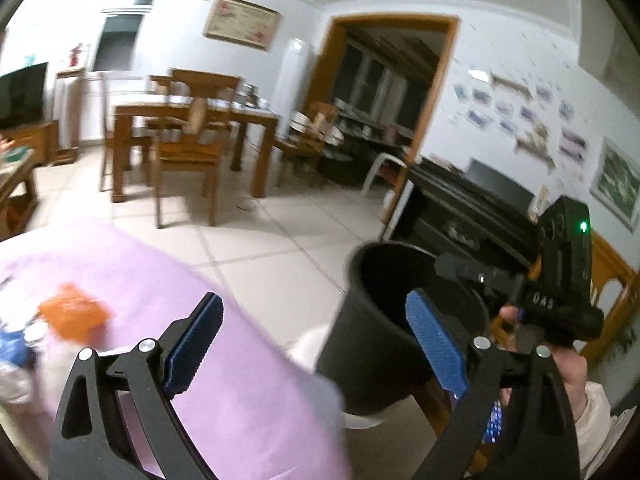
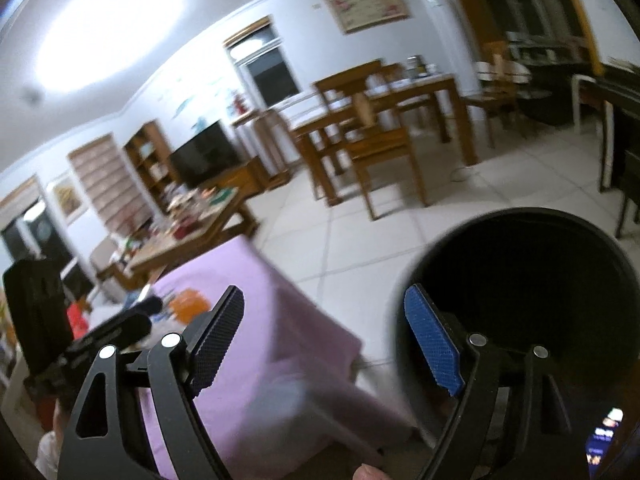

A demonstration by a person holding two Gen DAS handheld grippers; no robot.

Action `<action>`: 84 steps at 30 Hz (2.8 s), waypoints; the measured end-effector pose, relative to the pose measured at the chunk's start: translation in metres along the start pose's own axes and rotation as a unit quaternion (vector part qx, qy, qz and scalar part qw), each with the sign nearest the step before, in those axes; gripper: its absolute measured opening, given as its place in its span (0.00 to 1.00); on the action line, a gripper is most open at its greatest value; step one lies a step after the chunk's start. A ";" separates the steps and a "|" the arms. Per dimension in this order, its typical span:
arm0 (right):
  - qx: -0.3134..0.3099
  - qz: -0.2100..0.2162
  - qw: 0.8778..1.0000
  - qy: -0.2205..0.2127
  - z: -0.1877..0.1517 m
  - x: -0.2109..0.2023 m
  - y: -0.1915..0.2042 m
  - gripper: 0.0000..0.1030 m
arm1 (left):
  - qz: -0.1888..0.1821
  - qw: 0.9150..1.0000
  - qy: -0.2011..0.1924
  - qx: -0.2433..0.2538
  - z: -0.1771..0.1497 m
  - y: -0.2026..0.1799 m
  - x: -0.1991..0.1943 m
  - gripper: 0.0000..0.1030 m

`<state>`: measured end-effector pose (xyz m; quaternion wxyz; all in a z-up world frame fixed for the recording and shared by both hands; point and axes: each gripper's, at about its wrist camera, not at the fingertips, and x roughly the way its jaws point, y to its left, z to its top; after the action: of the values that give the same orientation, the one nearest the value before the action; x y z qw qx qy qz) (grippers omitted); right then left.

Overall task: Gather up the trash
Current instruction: 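Move both open tools back over the table toward the remaining trash, then grasp the green Doublemint gum box with the left tool while the right tool grasps the beige snack bag, then carry the gum box and beige bag over the black bin and open both tools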

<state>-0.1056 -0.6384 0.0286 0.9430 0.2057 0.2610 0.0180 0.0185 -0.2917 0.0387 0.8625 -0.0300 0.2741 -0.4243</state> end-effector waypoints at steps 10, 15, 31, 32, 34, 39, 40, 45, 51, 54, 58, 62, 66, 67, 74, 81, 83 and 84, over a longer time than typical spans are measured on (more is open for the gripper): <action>-0.115 0.131 0.981 0.087 -0.030 0.080 0.174 0.79 | 0.118 0.990 -0.046 -0.057 -0.014 0.105 -0.104 0.91; -0.181 0.201 0.949 0.161 -0.056 0.122 0.256 0.79 | 0.200 0.977 -0.026 -0.066 -0.022 0.169 -0.142 0.91; -0.211 0.216 0.916 0.266 -0.098 0.209 0.303 0.42 | 0.291 0.947 0.134 0.020 -0.034 0.294 -0.109 0.90; -0.209 0.217 0.915 0.268 -0.099 0.210 0.303 0.42 | 0.293 0.945 0.143 0.029 -0.035 0.295 -0.105 0.90; -0.207 0.219 0.915 0.270 -0.099 0.212 0.302 0.36 | 0.288 0.944 0.159 0.032 -0.036 0.298 -0.099 0.75; -0.202 0.225 0.913 0.273 -0.102 0.213 0.301 0.23 | 0.279 0.940 0.196 0.011 -0.039 0.311 -0.090 0.44; -0.201 0.227 0.913 0.273 -0.101 0.213 0.301 0.22 | 0.279 0.940 0.196 0.013 -0.040 0.310 -0.091 0.40; -0.197 0.233 0.914 0.268 -0.100 0.207 0.302 0.20 | 0.270 0.944 0.190 0.008 -0.044 0.303 -0.099 0.29; -0.191 0.245 0.915 0.257 -0.090 0.192 0.299 0.19 | 0.252 0.956 0.146 -0.018 -0.042 0.288 -0.126 0.29; -0.185 0.252 0.917 0.248 -0.086 0.179 0.295 0.19 | 0.242 0.962 0.121 -0.025 -0.039 0.272 -0.139 0.29; -0.174 0.256 0.923 0.227 -0.076 0.160 0.284 0.19 | 0.220 0.971 0.086 -0.025 -0.028 0.243 -0.154 0.29; -0.149 0.251 0.936 0.197 -0.059 0.141 0.264 0.19 | 0.197 0.979 0.058 -0.017 -0.013 0.205 -0.154 0.29; -0.120 0.231 0.953 0.155 -0.036 0.115 0.230 0.19 | 0.173 0.984 0.041 0.000 -0.001 0.170 -0.142 0.29; -0.115 0.225 0.957 0.146 -0.031 0.109 0.222 0.20 | 0.168 0.985 0.039 0.007 0.002 0.160 -0.136 0.29; -0.073 0.177 0.977 0.096 -0.005 0.068 0.154 0.20 | 0.106 0.993 0.029 0.032 0.015 0.096 -0.085 0.29; -0.033 0.119 0.991 0.048 0.011 0.020 0.079 0.20 | 0.029 0.998 0.041 0.041 0.019 0.038 -0.018 0.29; -0.020 0.107 0.993 0.039 0.012 0.012 0.060 0.20 | 0.010 0.998 0.047 0.039 0.018 0.026 -0.001 0.29; -0.012 0.099 0.994 0.034 0.013 0.006 0.047 0.20 | 0.001 0.998 0.050 0.039 0.016 0.019 0.007 0.29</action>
<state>-0.0902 -0.5990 0.0544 0.9294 0.2189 0.2712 0.1218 0.0438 -0.2881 0.0441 0.8484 0.0249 0.3007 -0.4350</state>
